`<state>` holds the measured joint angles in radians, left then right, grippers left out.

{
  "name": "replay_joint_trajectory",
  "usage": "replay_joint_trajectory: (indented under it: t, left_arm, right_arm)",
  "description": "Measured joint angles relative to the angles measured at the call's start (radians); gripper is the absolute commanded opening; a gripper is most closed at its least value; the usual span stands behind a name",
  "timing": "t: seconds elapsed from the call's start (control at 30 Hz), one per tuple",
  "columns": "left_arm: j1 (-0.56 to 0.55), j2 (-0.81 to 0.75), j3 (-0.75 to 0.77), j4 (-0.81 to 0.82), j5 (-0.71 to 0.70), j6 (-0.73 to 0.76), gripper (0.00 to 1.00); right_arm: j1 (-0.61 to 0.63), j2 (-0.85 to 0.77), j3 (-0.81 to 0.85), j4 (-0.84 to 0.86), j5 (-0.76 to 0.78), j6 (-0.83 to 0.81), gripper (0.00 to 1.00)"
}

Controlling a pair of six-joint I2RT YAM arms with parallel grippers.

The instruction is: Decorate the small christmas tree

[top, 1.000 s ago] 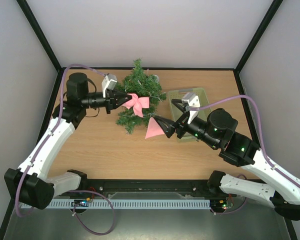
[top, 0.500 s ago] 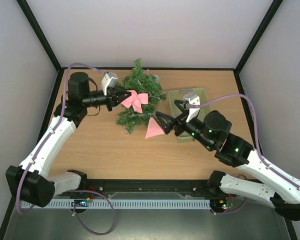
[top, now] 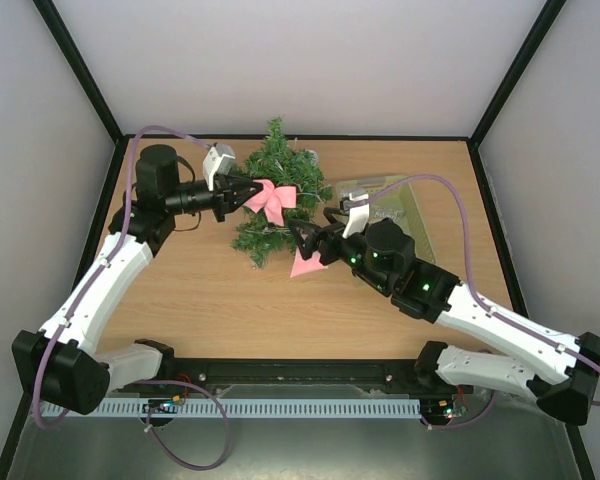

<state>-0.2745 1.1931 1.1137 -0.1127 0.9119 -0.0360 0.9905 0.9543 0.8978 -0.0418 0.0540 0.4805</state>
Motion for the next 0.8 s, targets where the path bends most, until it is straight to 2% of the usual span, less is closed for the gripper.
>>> replay_joint_trajectory:
  t: [0.2, 0.3, 0.53, 0.8]
  left_arm:
    - [0.0, 0.0, -0.004, 0.008, 0.0, -0.002, 0.07]
    - [0.0, 0.0, -0.005, 0.012, 0.0, -0.002, 0.07]
    - [0.0, 0.0, -0.008, 0.019, 0.001, -0.006, 0.08]
    - [0.0, 0.0, -0.01, 0.023, 0.001, -0.006, 0.08]
  right_arm:
    - [0.0, 0.086, 0.001, 0.077, 0.029, 0.046, 0.92]
    - [0.0, 0.135, 0.004, 0.087, 0.048, 0.057, 0.87]
    - [0.0, 0.175, 0.008, 0.097, 0.09, 0.064, 0.83]
    - [0.0, 0.172, 0.025, 0.117, 0.106, 0.082, 0.88]
